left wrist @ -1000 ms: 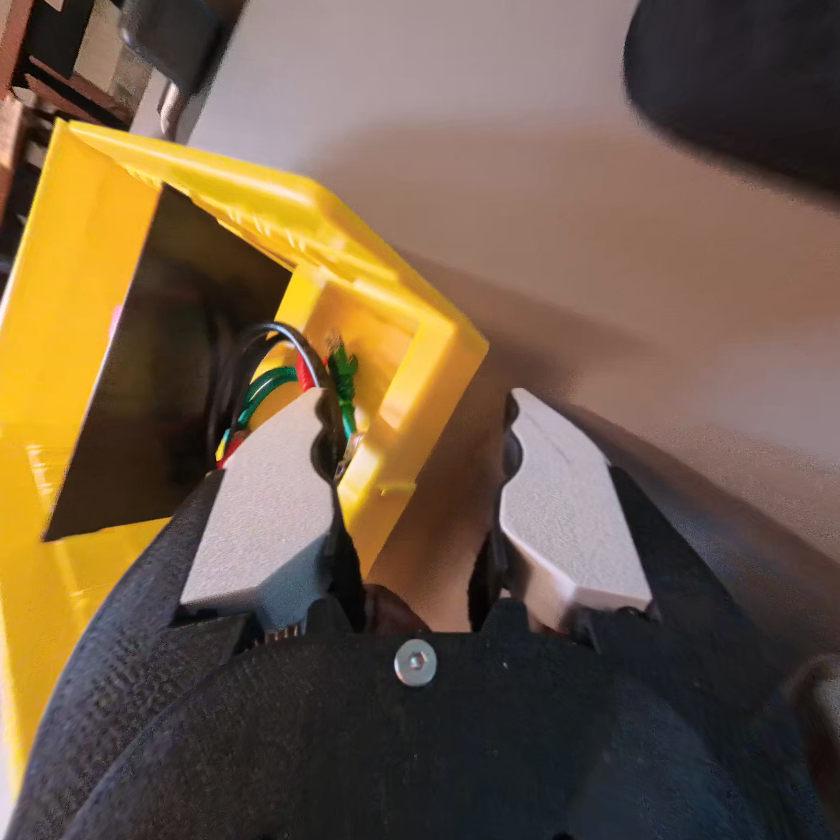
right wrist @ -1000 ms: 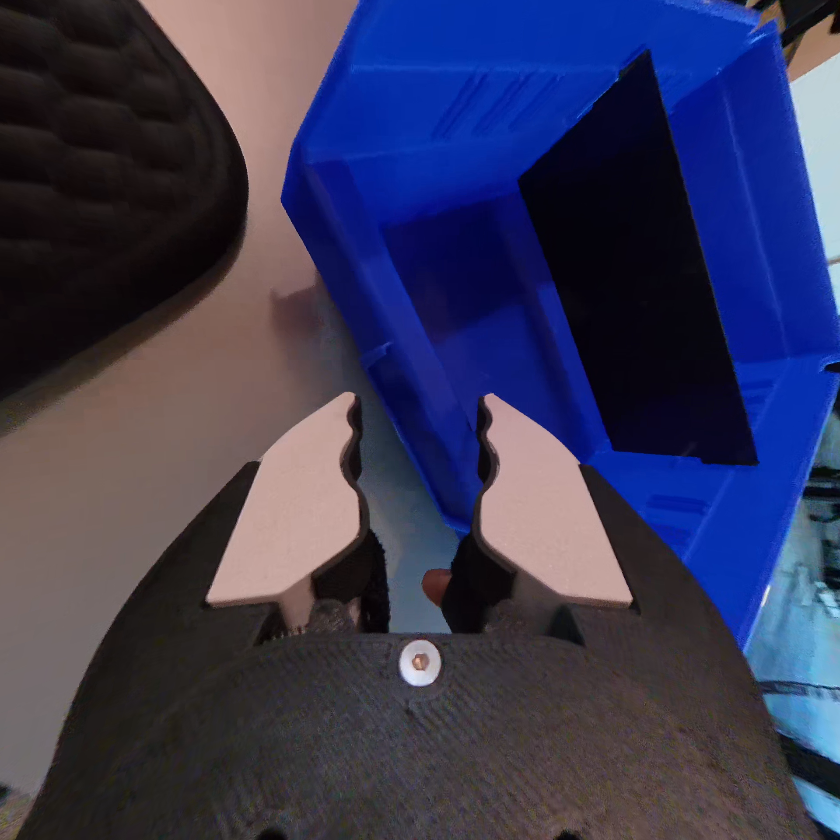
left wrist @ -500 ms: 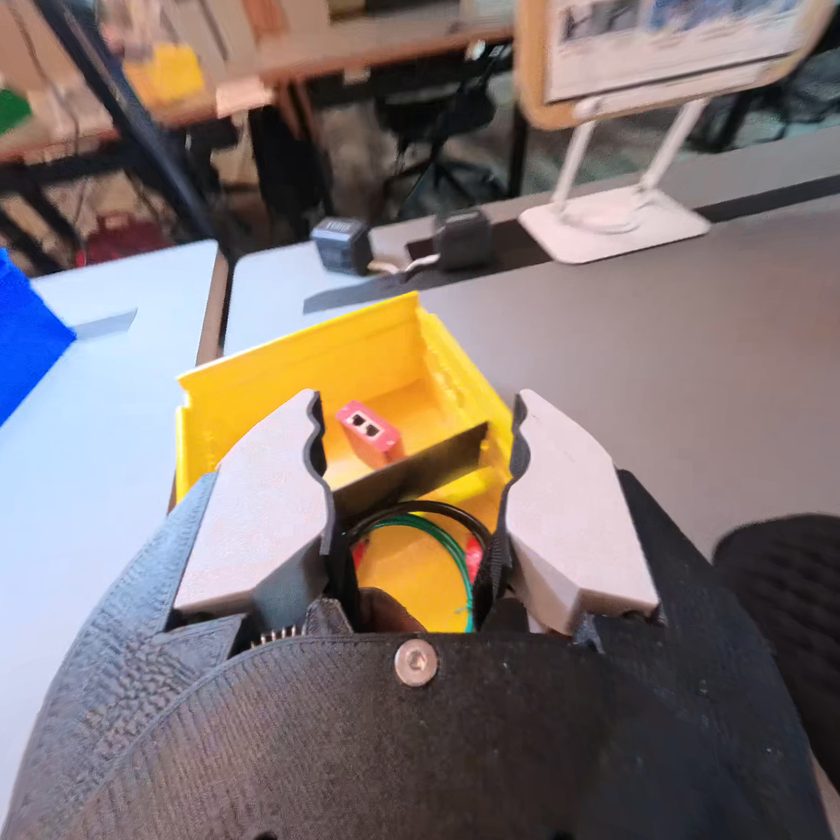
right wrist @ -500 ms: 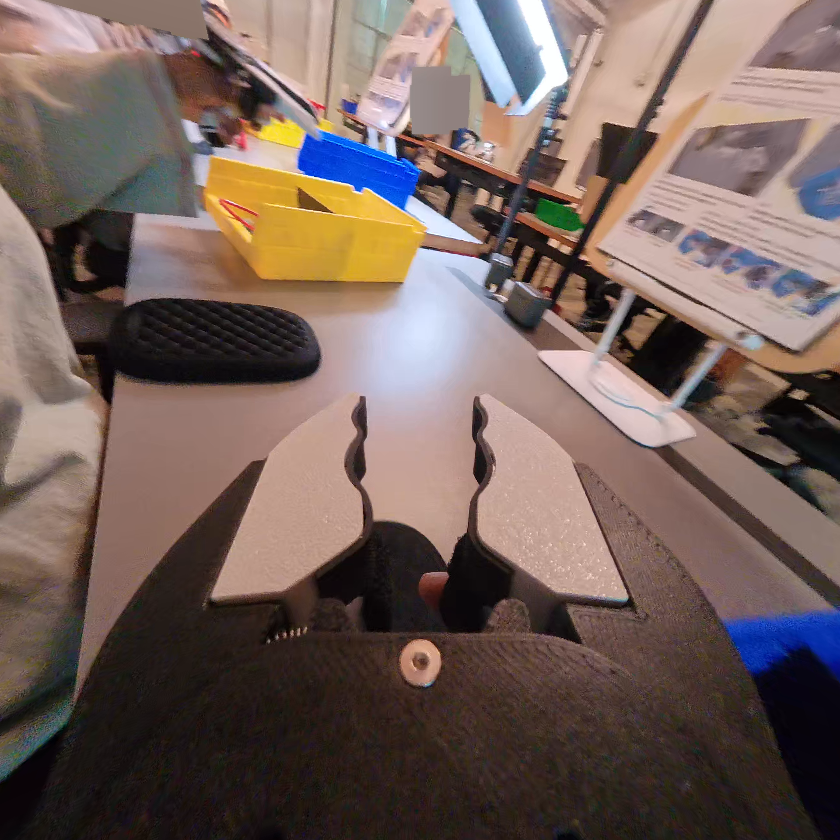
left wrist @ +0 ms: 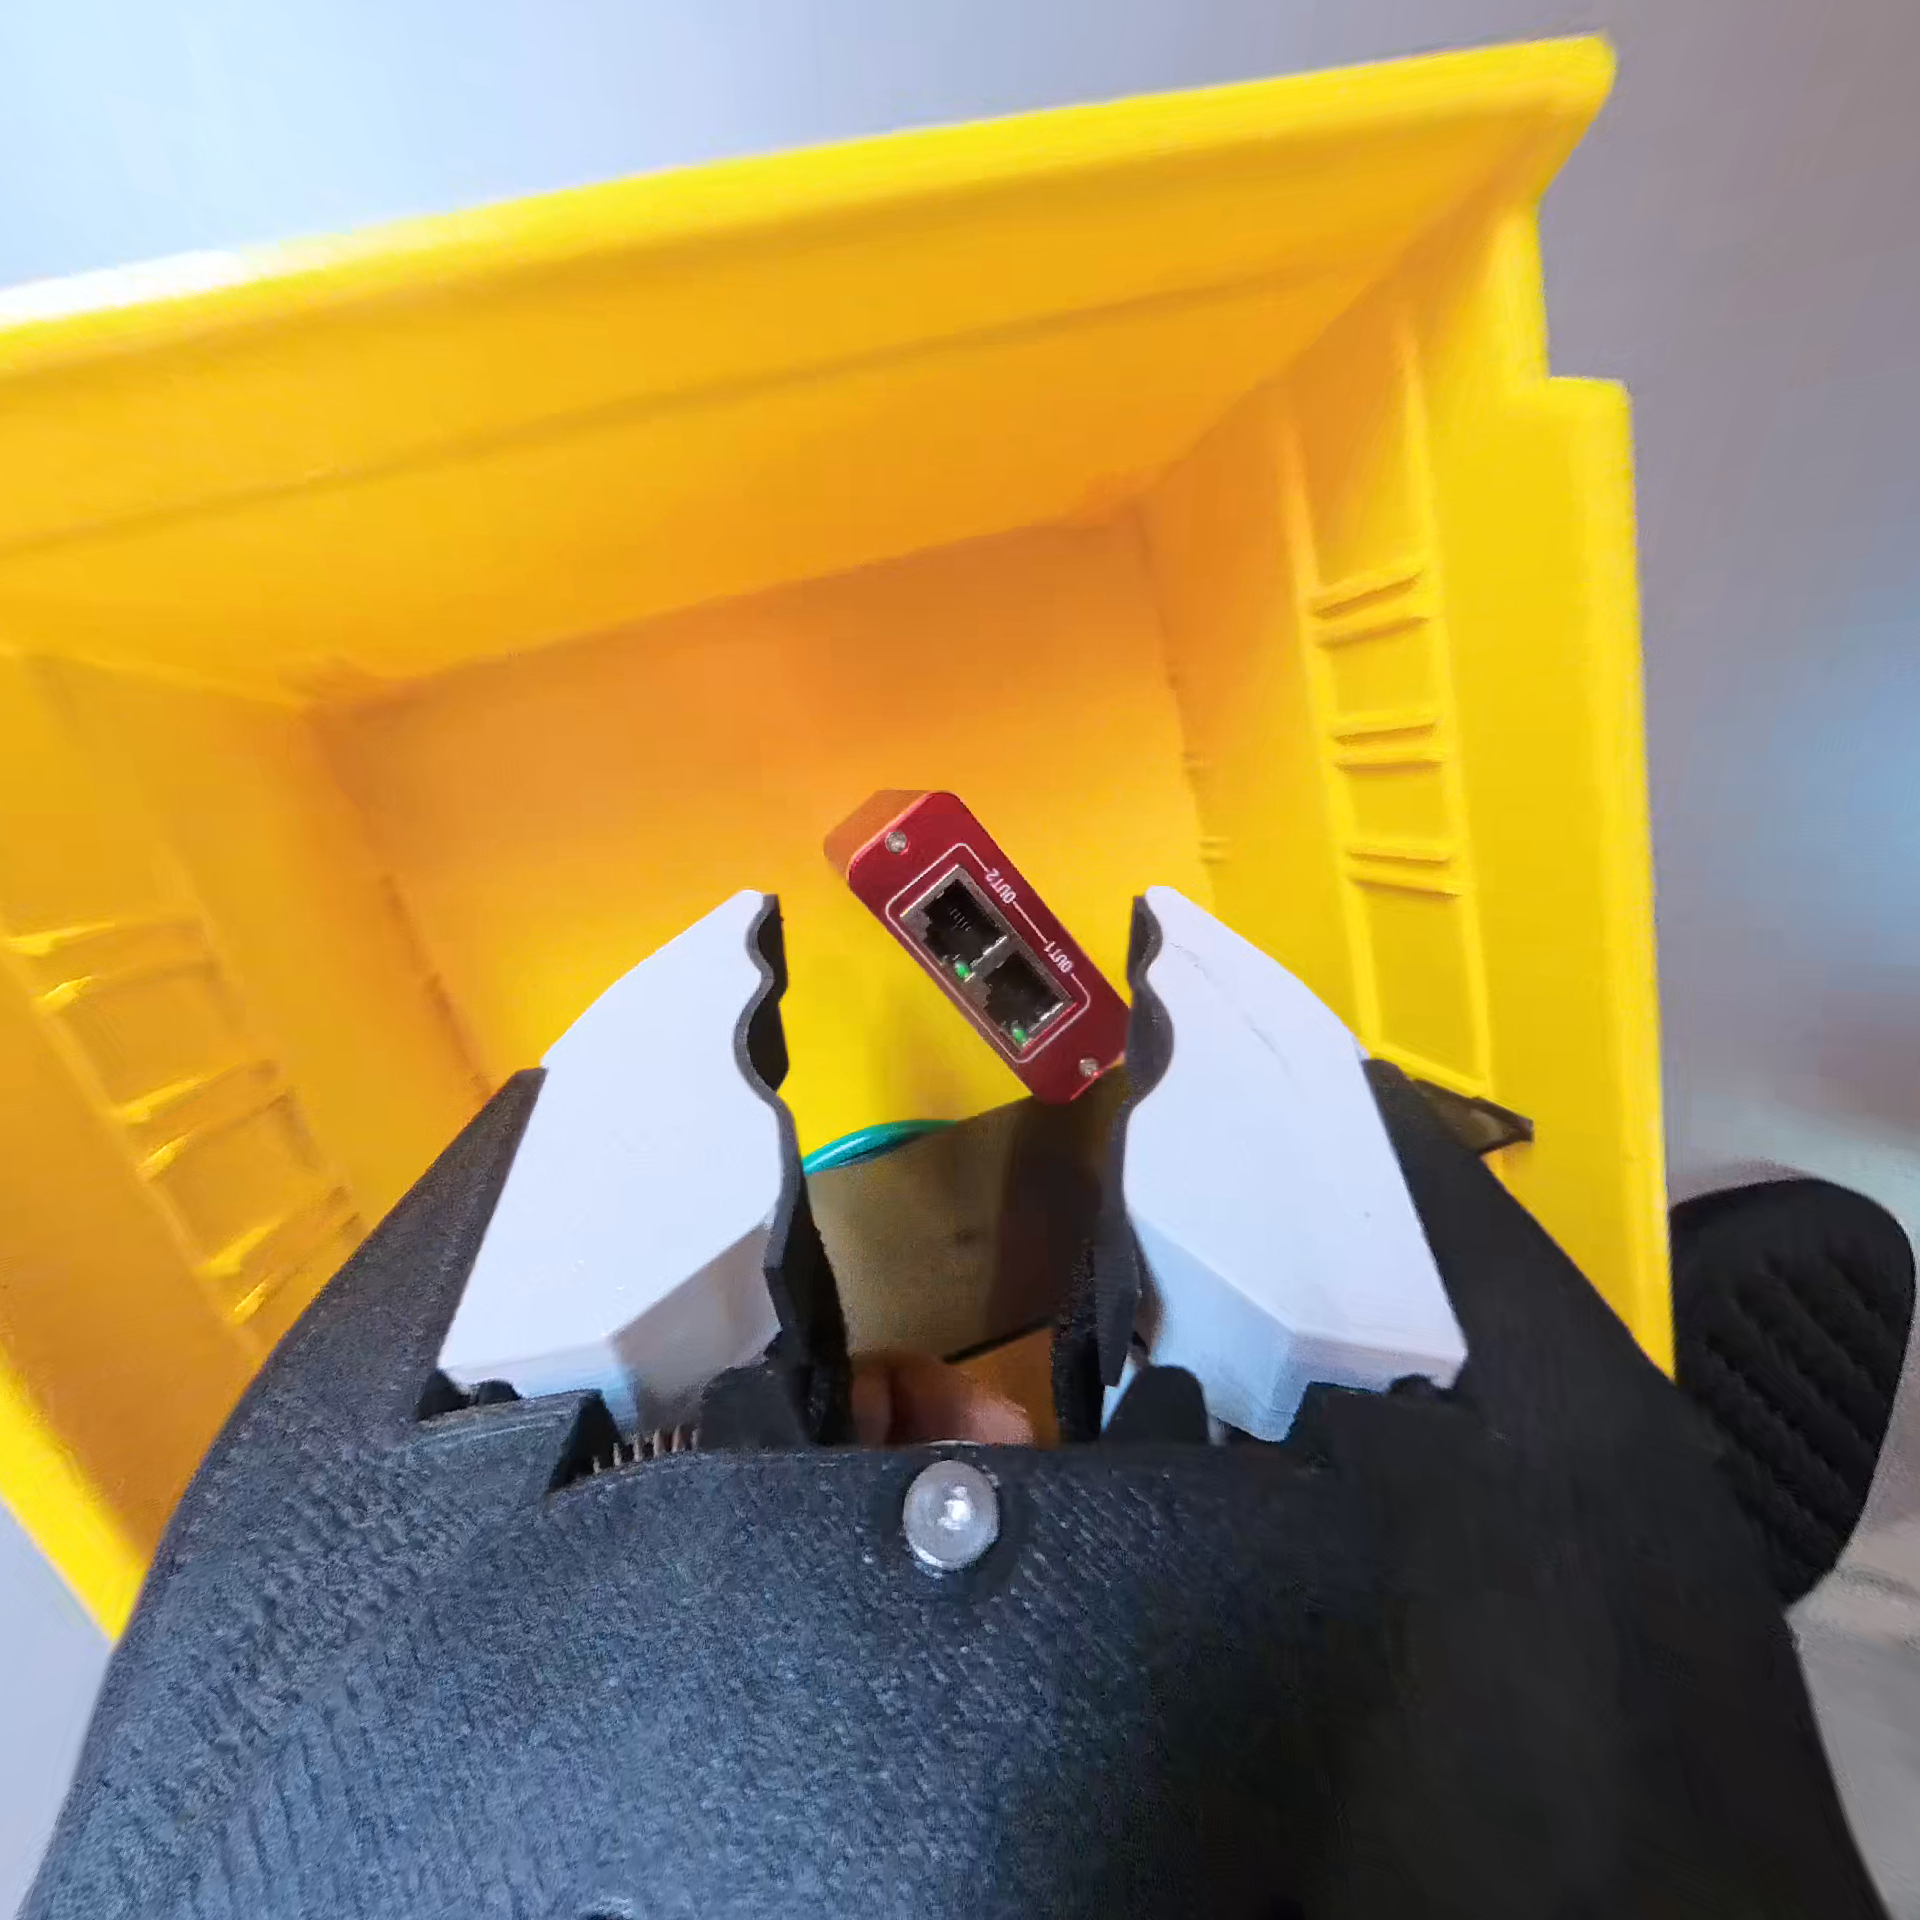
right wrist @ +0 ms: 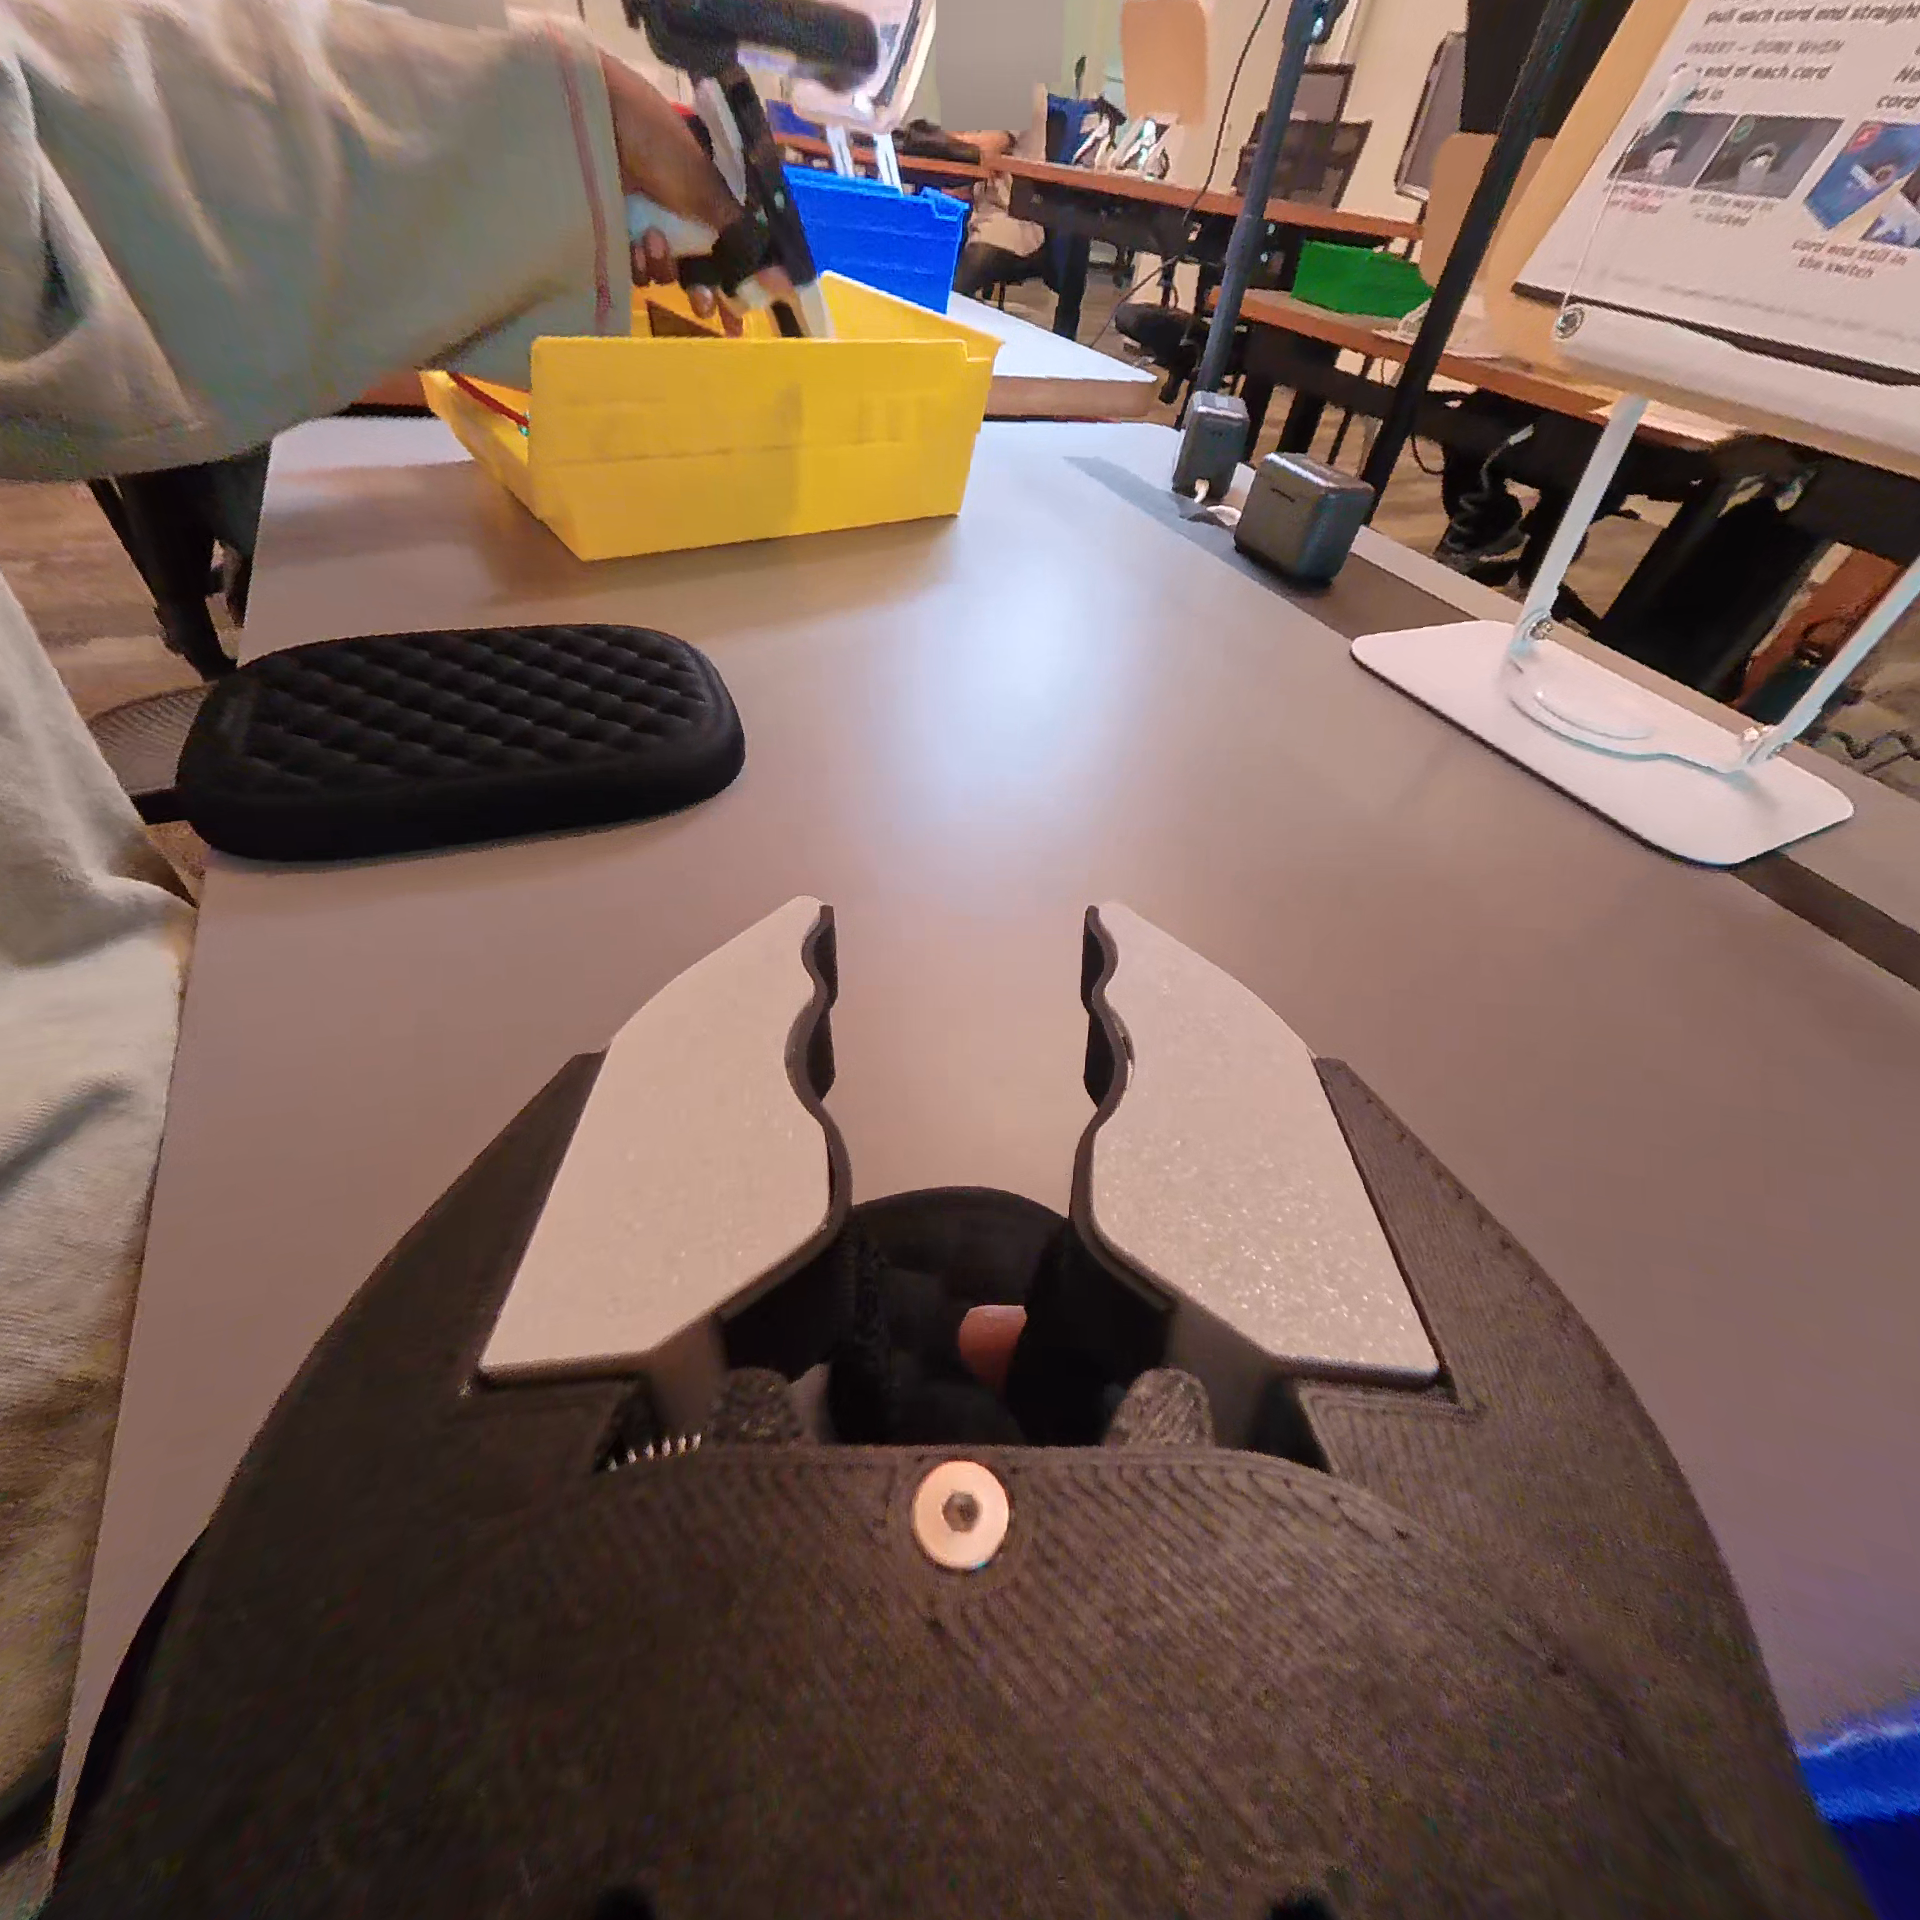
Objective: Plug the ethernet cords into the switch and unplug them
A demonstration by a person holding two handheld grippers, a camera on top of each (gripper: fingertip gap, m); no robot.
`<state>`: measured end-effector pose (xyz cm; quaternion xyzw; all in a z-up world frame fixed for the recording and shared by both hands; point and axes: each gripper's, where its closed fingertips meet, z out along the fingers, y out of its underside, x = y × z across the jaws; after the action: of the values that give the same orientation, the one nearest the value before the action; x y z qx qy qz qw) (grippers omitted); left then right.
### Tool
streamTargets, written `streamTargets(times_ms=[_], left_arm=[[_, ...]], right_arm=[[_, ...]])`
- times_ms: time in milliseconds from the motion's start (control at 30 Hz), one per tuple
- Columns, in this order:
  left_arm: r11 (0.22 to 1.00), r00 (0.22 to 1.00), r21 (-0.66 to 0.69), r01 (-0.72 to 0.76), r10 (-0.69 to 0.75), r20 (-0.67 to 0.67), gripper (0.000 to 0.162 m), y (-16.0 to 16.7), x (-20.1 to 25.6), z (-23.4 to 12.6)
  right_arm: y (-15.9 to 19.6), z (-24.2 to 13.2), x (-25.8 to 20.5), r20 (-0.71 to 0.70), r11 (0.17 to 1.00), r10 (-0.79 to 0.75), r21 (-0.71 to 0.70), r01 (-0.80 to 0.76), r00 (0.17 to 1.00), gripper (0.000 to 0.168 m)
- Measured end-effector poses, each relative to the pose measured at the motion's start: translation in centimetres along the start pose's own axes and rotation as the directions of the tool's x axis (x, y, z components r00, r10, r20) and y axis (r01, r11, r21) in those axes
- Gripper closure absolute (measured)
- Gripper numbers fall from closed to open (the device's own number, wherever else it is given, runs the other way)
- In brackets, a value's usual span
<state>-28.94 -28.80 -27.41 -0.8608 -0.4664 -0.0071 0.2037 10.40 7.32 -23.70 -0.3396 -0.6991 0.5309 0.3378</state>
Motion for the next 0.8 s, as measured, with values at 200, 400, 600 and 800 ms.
streamTargets(times_ms=[200, 400, 600, 800], left_arm=[[0.987, 0.988, -0.049, -0.152, 0.153, 0.031, 0.131, 0.1, 0.4, 0.4], [0.935, 0.945, 0.17, -0.312, 0.288, 0.153, 0.137, -2.7, 1.5, -4.9], [0.776, 0.828, 0.299, -0.555, 0.479, 0.292, 0.137, -3.1, 8.0, -11.9], [0.51, 0.601, 0.347, -0.787, 0.761, 0.243, 0.137, 0.4, 21.3, -13.0]], right_arm=[[0.1, -0.3, 0.4, -0.023, 1.0, 0.002, 0.009, -0.002, 1.0, 0.123], [0.6, -0.1, 0.6, -0.034, 1.0, 0.001, -0.018, -0.002, 0.999, 0.125], [0.5, -0.3, 0.7, -0.037, 1.0, 0.014, 0.006, -0.013, 0.999, 0.128], [0.2, -0.6, 0.7, -0.032, 0.999, 0.021, 0.035, -0.02, 0.999, 0.128]])
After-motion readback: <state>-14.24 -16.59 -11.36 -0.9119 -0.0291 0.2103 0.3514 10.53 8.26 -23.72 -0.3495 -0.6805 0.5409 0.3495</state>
